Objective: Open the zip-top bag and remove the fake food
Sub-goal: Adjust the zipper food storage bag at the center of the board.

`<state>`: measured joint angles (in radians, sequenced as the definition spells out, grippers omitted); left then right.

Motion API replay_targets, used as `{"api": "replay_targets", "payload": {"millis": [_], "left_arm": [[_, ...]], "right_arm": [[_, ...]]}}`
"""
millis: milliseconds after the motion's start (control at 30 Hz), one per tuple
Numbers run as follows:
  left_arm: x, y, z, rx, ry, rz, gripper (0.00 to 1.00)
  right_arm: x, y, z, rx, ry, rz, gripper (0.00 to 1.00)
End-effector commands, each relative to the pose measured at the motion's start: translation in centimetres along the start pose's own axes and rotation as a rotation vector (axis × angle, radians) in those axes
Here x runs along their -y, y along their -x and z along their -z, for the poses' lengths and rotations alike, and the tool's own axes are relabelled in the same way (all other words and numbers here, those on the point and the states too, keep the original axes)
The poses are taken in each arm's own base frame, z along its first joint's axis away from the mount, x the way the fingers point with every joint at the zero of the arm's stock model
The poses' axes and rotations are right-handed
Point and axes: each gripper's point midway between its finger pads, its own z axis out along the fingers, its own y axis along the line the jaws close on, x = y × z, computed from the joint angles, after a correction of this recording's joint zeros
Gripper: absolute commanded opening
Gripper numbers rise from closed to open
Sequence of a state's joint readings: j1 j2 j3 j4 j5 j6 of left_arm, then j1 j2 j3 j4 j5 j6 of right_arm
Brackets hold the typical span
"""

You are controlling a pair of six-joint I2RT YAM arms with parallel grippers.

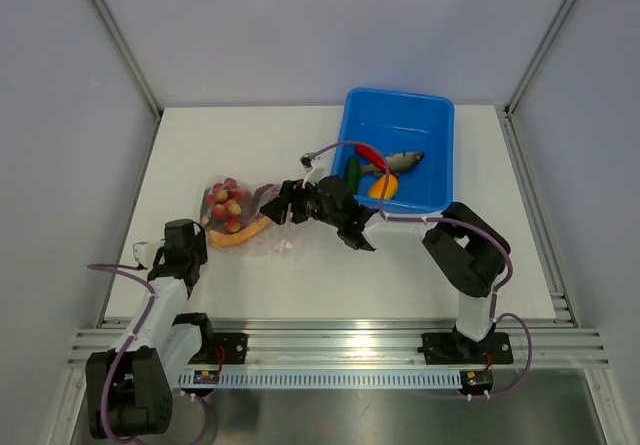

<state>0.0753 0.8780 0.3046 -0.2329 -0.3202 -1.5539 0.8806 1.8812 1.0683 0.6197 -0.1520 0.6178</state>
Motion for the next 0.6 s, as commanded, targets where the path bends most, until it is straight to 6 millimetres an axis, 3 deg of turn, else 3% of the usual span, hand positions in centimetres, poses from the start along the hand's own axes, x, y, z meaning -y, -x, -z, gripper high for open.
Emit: {"api": "replay_targets", "payload": {"millis": [0, 133, 233, 267, 333, 367, 567], "left_arm": [[1.7, 0.7, 0.3, 0.034, -0.048, 0.025, 0.04], [1.9, 0.8, 0.4, 0.035, -0.052, 0.025, 0.05], [1.8, 0.8, 0.4, 0.035, -0.05, 0.026, 0.05], [1.9, 0.7, 0.4, 0.034, -0.052, 0.027, 0.05], [1.9, 0.7, 0.4, 0.031, -0.052, 0.027, 0.05], [1.8, 0.6, 0.3, 0.03, -0.048, 0.027, 0.05], [1.8, 0.6, 0.2, 0.028, -0.047, 0.031, 0.04]], "right_arm": [[-2.4, 3.4, 0.8, 0.081, 0.047, 0.017, 0.78], [-1.7, 3.0, 0.0, 0.031, -0.003, 0.018, 0.75], [-1.8, 3.0, -0.2, 0.032, 0.004, 0.014, 0.56], [-1.9, 3.0, -0.2, 0.031, 0.01, 0.013, 0.45], [-2.1, 3.0, -0.1, 0.031, 0.017, 0.012, 0.37], [-2.4, 3.3, 0.1, 0.04, 0.026, 0.009, 0.27], [-2.9, 4.1, 1.5, 0.092, 0.043, -0.004, 0.1]]}}
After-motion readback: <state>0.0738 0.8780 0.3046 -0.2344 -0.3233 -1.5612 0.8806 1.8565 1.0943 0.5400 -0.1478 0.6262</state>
